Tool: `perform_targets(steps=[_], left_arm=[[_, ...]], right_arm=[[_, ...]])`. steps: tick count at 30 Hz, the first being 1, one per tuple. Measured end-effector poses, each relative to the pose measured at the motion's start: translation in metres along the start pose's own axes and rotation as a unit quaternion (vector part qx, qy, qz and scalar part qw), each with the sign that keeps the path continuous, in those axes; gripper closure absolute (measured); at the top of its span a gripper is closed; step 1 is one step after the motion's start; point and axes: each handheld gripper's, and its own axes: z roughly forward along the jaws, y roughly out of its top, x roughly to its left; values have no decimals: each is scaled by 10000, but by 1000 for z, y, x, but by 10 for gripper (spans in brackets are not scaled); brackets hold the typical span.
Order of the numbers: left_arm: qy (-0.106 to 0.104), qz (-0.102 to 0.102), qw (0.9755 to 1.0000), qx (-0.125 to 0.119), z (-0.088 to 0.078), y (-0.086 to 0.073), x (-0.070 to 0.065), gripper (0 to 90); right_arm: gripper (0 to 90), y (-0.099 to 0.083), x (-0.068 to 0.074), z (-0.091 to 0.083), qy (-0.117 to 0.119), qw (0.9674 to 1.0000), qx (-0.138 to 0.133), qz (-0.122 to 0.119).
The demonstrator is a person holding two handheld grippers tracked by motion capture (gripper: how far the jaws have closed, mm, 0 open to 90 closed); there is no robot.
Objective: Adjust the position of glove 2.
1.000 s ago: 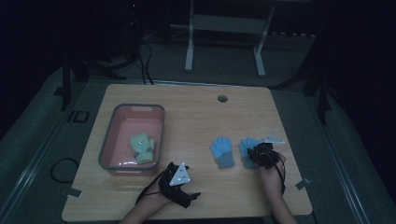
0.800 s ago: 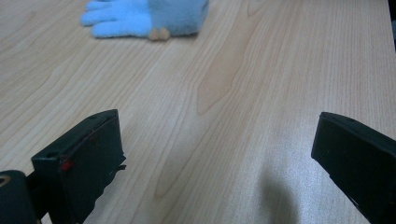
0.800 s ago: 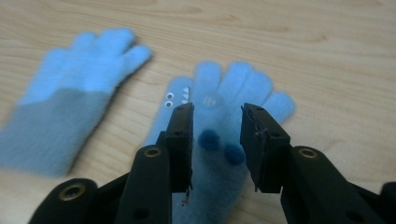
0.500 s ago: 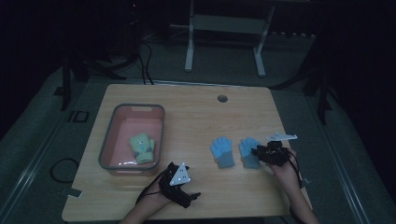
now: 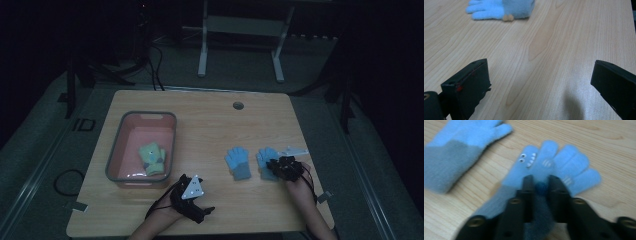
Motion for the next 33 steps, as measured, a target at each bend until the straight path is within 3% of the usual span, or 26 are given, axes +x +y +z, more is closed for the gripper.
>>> perform_targets(steps=[3,10,16,21,28,33], left_arm=[[1,1,10000,-1,0,0,0,23],[-1,-12,10000,-5,0,0,0,23],[-2,-2,10000,5,0,0,0,23],[-3,-5,10000,-1,0,0,0,23],[2,-3,10000,-15,0,0,1,23],[4,-6,10000,-31,0,0,1,23]], right_arm=[[838,1,-1,0,-50,10000,30,73],[861,3,0,-3,-146,9999,14,90],[862,18,-5,-23,-147,9995,-253,139],[862,41,-2,-48,-114,9983,-576,60],[862,66,13,-66,61,9962,-852,-148],[862,77,28,-66,249,9953,-887,-296]])
